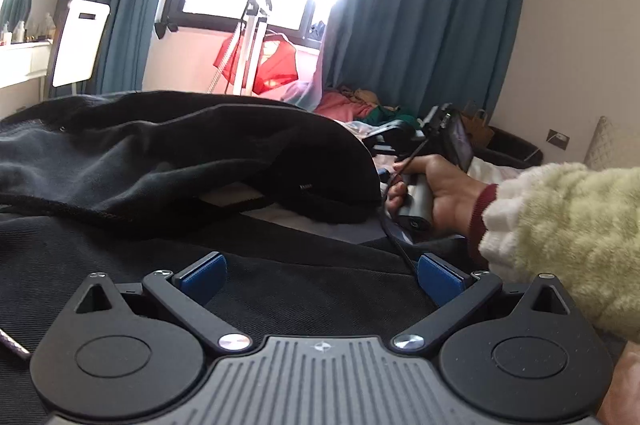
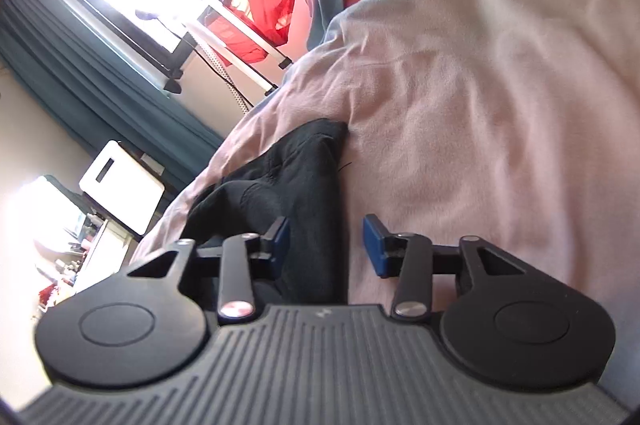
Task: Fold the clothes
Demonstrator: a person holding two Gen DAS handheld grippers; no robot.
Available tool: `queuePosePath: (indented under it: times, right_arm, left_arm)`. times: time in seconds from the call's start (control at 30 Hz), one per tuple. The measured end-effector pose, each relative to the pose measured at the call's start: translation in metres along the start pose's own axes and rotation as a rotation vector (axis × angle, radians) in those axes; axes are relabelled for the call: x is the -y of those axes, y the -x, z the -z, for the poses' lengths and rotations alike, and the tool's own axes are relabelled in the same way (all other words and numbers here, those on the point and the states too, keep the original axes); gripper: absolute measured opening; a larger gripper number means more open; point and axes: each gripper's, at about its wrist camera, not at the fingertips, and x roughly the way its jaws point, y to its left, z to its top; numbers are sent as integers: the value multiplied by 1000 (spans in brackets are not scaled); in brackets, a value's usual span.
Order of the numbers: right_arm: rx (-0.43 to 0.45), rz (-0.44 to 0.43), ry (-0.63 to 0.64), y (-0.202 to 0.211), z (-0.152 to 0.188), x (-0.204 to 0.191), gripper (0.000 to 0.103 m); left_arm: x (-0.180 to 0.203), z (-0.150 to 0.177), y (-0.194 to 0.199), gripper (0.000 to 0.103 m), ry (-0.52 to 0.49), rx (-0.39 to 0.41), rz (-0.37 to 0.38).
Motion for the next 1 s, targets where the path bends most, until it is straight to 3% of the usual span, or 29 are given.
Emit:
queuePosePath:
  times: [0.07,0.13,0.37,0.57,0.77,0.87,1.0]
  right_arm:
    - [2,-1,42,-14,-3,-4,20]
    - [29,16,90,-9,-4,-11,12]
    - [129,77,243,16,-13,-34,5]
    - [296,190,193,106,-52,-5,5]
    - [473,359,72,208,-89,54,5]
    - [473,388,32,239,-82,85,5]
    - [455,367,-99,258,-44,133,5]
  left_arm:
    - [-7,0,-6,103,54,-14,69]
    - [-12,1,-11,103,78,-17,87]
    - [-18,3,-19,103,122,-65,35]
    - [-15,-3,-7,103,125,-56,12]
    - [-6,-8,7,103,84,-35,18]
    - [-1,-8,9,103,41,-33,18]
    - [-2,-3,1,103,17,-69,-4]
